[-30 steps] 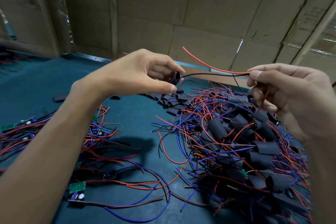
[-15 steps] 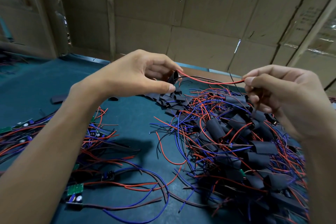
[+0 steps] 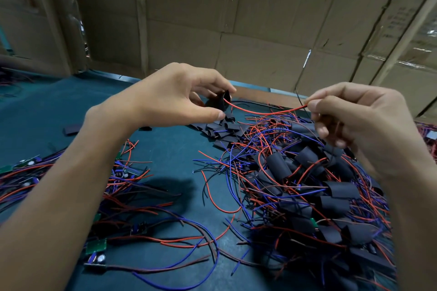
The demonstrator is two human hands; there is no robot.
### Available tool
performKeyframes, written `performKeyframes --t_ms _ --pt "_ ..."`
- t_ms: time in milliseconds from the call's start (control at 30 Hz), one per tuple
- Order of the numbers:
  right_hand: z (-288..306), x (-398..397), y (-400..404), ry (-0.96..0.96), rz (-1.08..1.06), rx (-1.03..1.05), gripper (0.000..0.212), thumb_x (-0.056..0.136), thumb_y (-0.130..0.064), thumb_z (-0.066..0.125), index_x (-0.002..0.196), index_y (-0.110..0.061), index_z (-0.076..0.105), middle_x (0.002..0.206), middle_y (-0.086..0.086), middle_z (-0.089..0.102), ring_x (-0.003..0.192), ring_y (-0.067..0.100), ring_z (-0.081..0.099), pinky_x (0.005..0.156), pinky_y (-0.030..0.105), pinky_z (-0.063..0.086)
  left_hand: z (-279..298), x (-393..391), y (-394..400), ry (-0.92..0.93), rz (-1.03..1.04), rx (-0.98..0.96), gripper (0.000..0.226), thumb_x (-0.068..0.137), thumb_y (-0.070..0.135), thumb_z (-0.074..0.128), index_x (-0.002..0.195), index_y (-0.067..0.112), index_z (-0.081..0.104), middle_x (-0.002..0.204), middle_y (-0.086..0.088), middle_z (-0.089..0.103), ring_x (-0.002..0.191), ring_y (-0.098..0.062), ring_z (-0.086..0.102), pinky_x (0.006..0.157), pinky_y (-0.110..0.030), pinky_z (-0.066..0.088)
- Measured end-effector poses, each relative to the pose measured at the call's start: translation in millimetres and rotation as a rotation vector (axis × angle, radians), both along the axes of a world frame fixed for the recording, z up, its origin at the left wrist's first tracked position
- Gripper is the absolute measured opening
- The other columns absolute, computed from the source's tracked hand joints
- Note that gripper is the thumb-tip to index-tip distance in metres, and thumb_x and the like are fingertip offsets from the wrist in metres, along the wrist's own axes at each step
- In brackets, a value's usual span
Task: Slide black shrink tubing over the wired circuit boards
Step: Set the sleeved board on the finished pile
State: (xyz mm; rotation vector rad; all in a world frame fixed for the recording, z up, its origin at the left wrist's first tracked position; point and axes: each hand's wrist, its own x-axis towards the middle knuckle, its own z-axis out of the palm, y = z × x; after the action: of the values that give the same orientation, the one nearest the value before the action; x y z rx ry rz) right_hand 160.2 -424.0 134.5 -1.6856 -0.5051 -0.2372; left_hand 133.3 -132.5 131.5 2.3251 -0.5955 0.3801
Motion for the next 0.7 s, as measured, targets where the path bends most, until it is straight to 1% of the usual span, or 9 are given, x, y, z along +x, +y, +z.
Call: performKeyframes --t_ms 67,133,233,300,367,467,500,600,700 --pt "-1.4 -2.6 6.4 -0.05 0.02 -0.028 0.011 0.083 -0.01 0.075 0.078 -0.017 0.081 0.06 0.004 0.066 0.047 0.012 0.055 0.041 0.018 0.037 0.0 0.2 -3.1 -0.057 0.024 0.082 0.041 0.084 0.017 0.08 0.123 0.024 0.069 0.107 0.008 0.075 0.102 -0.004 0.069 0.096 -0.035 0.055" --pt "-4.2 -5.8 14.0 -0.111 0.038 -0.083 0.008 0.081 -0.018 0.081 0.085 -0.024 0.083 0.063 0.002 0.069 0.053 0.011 0.059 0.053 0.02 0.046 0.1 -0.1 -7.0 -0.116 0.035 0.159 0.043 0.084 0.022 0.08 0.125 0.025 0.069 0.105 0.01 0.074 0.098 0.001 0.068 0.096 -0.025 0.052" --pt "-10.1 -9.3 25.7 -0.124 0.115 -0.138 0.014 0.083 -0.023 0.081 0.096 -0.026 0.082 0.066 -0.006 0.072 0.057 0.006 0.06 0.06 0.016 0.049 2.0 -2.0 -16.8 -0.204 -0.003 0.257 0.043 0.087 0.026 0.076 0.128 0.02 0.068 0.109 0.011 0.072 0.095 0.006 0.063 0.092 -0.015 0.047" --pt "-15.1 -10.6 33.4 -0.082 0.213 -0.173 0.024 0.084 -0.022 0.078 0.108 -0.027 0.079 0.071 -0.015 0.071 0.059 0.004 0.054 0.061 0.014 0.046 2.3 -2.8 -24.5 -0.262 -0.039 0.318 0.039 0.088 0.031 0.07 0.122 0.013 0.069 0.108 0.005 0.073 0.094 -0.006 0.065 0.089 -0.024 0.05" --pt "-18.7 -10.3 38.0 -0.028 0.283 -0.187 0.032 0.087 -0.016 0.077 0.118 -0.025 0.076 0.082 -0.014 0.071 0.064 0.003 0.051 0.064 0.017 0.044 2.6 -3.2 -29.3 -0.288 -0.034 0.364 0.038 0.087 0.035 0.063 0.113 0.008 0.07 0.098 -0.002 0.072 0.088 -0.019 0.065 0.081 -0.039 0.051" --pt "-18.7 -9.3 37.8 0.013 0.297 -0.204 0.037 0.091 -0.009 0.066 0.121 -0.029 0.075 0.112 0.006 0.073 0.07 0.012 0.049 0.069 0.03 0.042 1.4 -2.8 -28.3 -0.26 -0.035 0.289 0.035 0.09 0.025 0.071 0.121 0.009 0.069 0.102 -0.001 0.072 0.087 -0.014 0.063 0.081 -0.038 0.053" --pt "-18.0 -9.0 36.9 -0.005 0.29 -0.21 0.039 0.093 -0.005 0.064 0.12 -0.03 0.074 0.119 0.006 0.071 0.07 0.013 0.049 0.069 0.031 0.043 1.4 -3.7 -27.8 -0.229 -0.036 0.242 0.038 0.089 0.021 0.074 0.125 0.01 0.068 0.104 0.0 0.073 0.09 -0.011 0.064 0.081 -0.036 0.055" --pt "-18.7 -8.9 38.4 -0.034 0.255 -0.124 0.037 0.092 0.002 0.068 0.12 -0.021 0.074 0.107 0.001 0.077 0.07 0.01 0.059 0.07 0.022 0.05 1.2 -6.3 -31.0 -0.148 -0.063 0.126 0.051 0.087 0.017 0.076 0.135 0.016 0.06 0.105 0.005 0.073 0.096 -0.007 0.067 0.078 -0.033 0.058" --pt "-18.9 -9.4 39.8 0.054 0.231 0.068 0.03 0.082 0.003 0.075 0.109 -0.011 0.075 0.091 0.009 0.079 0.07 0.016 0.073 0.067 0.023 0.058 0.8 -7.2 -34.7 -0.086 -0.095 0.043 0.066 0.087 0.015 0.076 0.145 0.024 0.046 0.103 0.008 0.074 0.093 -0.001 0.068 0.074 -0.02 0.055"
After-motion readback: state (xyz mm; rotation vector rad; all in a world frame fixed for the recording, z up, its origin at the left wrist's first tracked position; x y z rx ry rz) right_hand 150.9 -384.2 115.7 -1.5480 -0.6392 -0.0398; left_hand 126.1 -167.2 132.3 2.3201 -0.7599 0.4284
